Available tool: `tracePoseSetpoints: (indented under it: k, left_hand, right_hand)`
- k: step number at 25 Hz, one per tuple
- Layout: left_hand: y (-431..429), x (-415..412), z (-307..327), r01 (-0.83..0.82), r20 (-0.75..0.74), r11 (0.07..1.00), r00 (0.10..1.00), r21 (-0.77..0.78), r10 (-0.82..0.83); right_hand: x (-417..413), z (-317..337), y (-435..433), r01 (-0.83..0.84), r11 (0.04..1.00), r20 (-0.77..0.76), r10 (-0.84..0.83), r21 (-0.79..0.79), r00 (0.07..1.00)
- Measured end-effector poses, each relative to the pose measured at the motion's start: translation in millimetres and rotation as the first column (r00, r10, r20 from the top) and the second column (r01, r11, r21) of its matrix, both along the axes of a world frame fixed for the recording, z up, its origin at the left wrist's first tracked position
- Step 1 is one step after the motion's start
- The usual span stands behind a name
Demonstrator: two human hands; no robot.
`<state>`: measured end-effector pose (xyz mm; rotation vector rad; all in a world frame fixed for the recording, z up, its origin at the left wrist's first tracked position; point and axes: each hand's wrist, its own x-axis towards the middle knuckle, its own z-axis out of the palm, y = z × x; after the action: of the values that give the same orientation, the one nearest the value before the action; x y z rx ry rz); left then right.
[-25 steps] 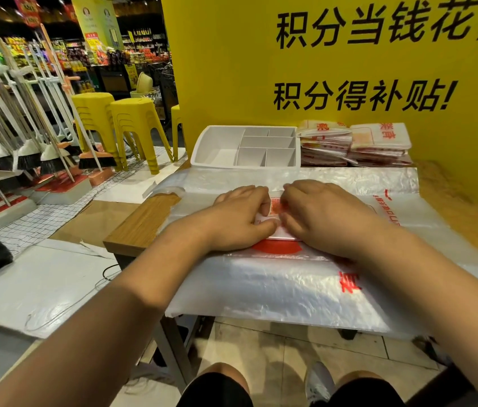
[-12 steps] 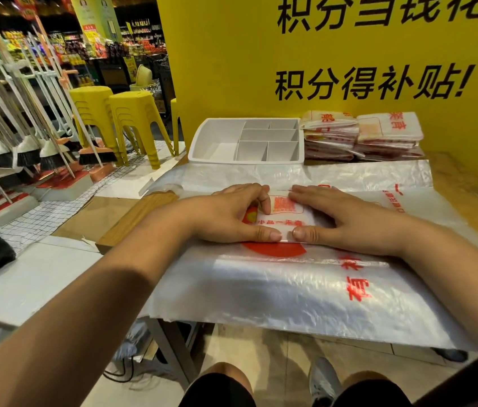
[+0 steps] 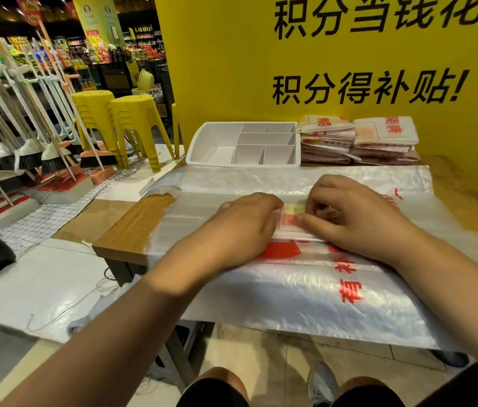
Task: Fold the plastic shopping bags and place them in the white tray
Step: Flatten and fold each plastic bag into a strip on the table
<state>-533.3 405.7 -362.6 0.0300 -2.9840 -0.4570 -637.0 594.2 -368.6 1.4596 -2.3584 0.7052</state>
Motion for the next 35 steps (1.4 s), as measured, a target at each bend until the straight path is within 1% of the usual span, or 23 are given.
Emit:
tracePoseSetpoints:
  k: [1,3,5,6,8,11,19,21,22,24,26,28,29,30,31,33,34,35]
  left_hand:
    - [0.7,-0.2,-2.2,0.004,0.047,0.999,0.999,-0.034,-0.002]
    - [-0.5,0.3,-6.1,0.011,0.126,0.998,0.992,-0.063,-0.003]
    - [-1.7,-0.8,-5.2,0.013,0.18,0.997,0.984,-0.074,0.001]
    - [-2.5,-1.1,-3.3,0.013,0.209,0.997,0.978,-0.081,0.005]
    - [-6.1,1.6,0.6,0.019,0.26,0.994,0.966,-0.107,0.01]
    - [-17.1,10.8,0.6,0.016,0.275,0.991,0.961,-0.134,0.022]
    - [-11.1,13.4,2.2,-0.031,0.34,0.98,0.935,-0.195,0.098]
    - [-10.7,14.8,1.9,-0.074,0.336,0.979,0.932,-0.192,0.136]
    - [-10.3,15.0,1.8,-0.102,0.317,0.976,0.935,-0.194,0.16]
    - [-7.0,17.0,1.9,-0.148,0.234,0.97,0.953,-0.195,0.192]
    - [-3.3,20.6,5.7,-0.193,0.063,0.963,0.976,-0.19,0.208]
    - [1.2,25.3,10.6,-0.22,-0.132,0.947,0.972,-0.234,0.194]
    - [3.5,27.1,11.3,-0.216,-0.172,0.941,0.969,-0.261,0.175]
    - [5.7,28.4,10.9,-0.202,-0.171,0.944,0.972,-0.26,0.161]
    - [7.4,28.8,10.2,-0.181,-0.141,0.957,0.978,-0.226,0.151]
    - [9.1,27.4,10.4,-0.134,-0.05,0.985,0.99,-0.106,0.129]
    - [8.5,25.6,10.7,-0.108,-0.009,0.992,0.994,-0.061,0.107]
    - [7.4,23.4,10.9,-0.081,0.031,0.996,0.996,-0.04,0.082]
  right_hand:
    - [0.2,-0.8,-2.4,-0.006,0.998,-0.015,0.007,0.062,1.0]
    - [-0.7,-2.7,-7.0,-0.032,0.968,0.047,0.02,0.248,0.999]
    - [-0.2,-1.4,-11.0,-0.059,0.89,0.15,-0.011,0.453,0.989]
    - [-0.6,0.7,-11.2,-0.071,0.849,0.176,-0.026,0.523,0.984]
    - [-1.9,6.1,-5.7,-0.08,0.802,0.196,-0.047,0.592,0.98]
    - [-5.4,8.9,6.2,-0.064,0.776,0.203,-0.084,0.628,0.976]
    - [-4.4,5.2,5.4,-0.034,0.757,0.196,-0.125,0.652,0.973]
    - [-1.2,5.7,4.2,-0.022,0.778,0.189,-0.125,0.627,0.974]
    - [1.2,5.9,4.1,-0.012,0.803,0.187,-0.123,0.595,0.975]
    - [7.4,6.7,4.9,0.023,0.873,0.162,-0.116,0.487,0.98]
    - [14.3,10.6,6.4,0.074,0.931,0.102,-0.118,0.358,0.988]
    - [22.1,13.7,7.3,0.127,0.948,0.054,-0.149,0.292,0.987]
    - [26.0,13.7,7.3,0.157,0.946,0.028,-0.172,0.282,0.985]
    - [29.8,12.9,7.5,0.189,0.944,0.001,-0.196,0.271,0.981]
    - [33.1,12.1,7.3,0.215,0.944,-0.024,-0.216,0.25,0.976]
    - [41.2,12.4,7.4,0.242,0.952,-0.049,-0.237,0.188,0.97]
    - [44.7,13.0,8.2,0.237,0.958,-0.032,-0.235,0.162,0.971]
    - [48.5,15.0,10.0,0.21,0.967,0.03,-0.216,0.142,0.976]
